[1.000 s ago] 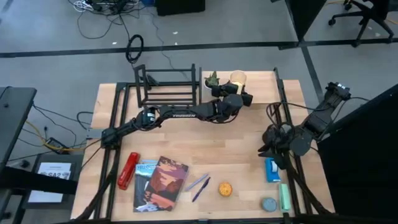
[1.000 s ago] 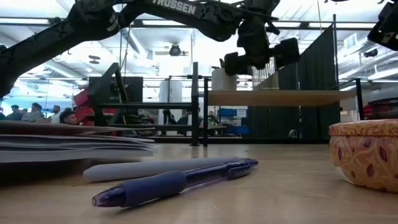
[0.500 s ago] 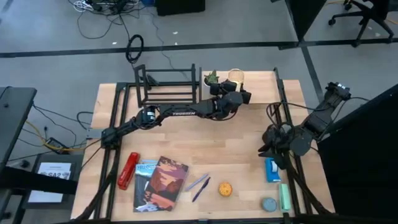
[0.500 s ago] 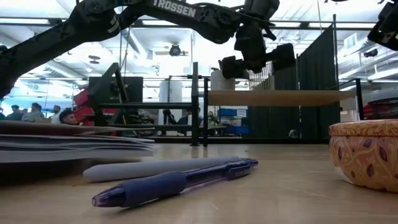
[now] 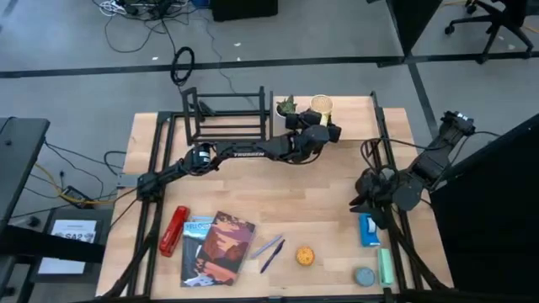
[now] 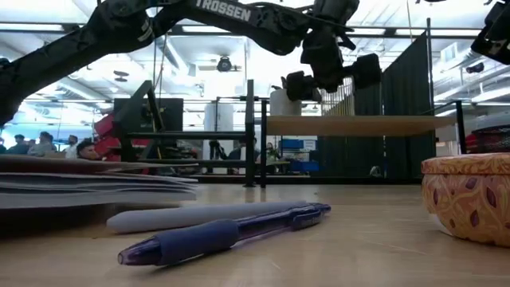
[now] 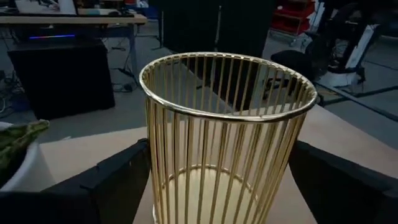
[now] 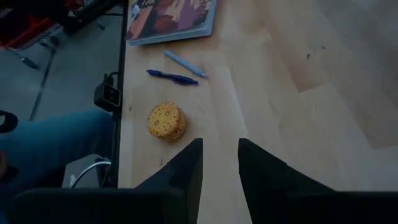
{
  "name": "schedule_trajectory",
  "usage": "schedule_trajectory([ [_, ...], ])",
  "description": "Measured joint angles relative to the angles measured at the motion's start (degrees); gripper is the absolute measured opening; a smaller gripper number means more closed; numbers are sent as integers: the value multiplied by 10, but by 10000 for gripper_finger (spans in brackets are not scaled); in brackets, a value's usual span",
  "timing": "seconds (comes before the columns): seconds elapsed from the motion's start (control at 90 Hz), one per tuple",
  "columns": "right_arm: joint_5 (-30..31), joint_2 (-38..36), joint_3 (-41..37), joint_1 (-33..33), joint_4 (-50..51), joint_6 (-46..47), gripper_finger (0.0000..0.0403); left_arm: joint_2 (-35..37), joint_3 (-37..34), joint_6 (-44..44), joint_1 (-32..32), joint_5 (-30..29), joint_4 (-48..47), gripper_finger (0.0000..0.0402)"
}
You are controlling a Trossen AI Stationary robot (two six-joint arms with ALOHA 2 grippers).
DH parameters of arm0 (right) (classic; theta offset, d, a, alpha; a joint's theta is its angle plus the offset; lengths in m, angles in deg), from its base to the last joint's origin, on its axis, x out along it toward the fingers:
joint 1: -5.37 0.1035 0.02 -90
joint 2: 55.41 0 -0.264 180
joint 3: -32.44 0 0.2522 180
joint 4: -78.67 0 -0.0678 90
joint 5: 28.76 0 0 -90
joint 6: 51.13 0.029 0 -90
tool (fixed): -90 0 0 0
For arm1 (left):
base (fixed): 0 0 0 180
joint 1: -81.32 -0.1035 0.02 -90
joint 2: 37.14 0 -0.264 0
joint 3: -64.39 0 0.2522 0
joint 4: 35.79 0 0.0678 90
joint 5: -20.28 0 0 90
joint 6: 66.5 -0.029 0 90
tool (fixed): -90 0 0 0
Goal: Stock shelves
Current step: Put the yellow pen organizer on the shelf
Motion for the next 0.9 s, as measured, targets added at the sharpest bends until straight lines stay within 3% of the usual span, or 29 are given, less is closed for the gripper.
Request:
schedule_trajectory([
  [0.189, 0, 0, 0, 0, -5, 0, 75, 3, 0, -5, 8, -18, 7, 348],
  [0.378, 0, 0, 0, 0, -5, -1, 75, 7, 0, -68, 19, -66, 39, 349],
  [0.656, 0, 0, 0, 0, -5, -3, 75, 10, -1, -111, 21, -68, 74, 349],
  [0.9, 0, 0, 0, 0, -4, -4, 75, 17, -1, -200, 29, -88, 157, 349],
])
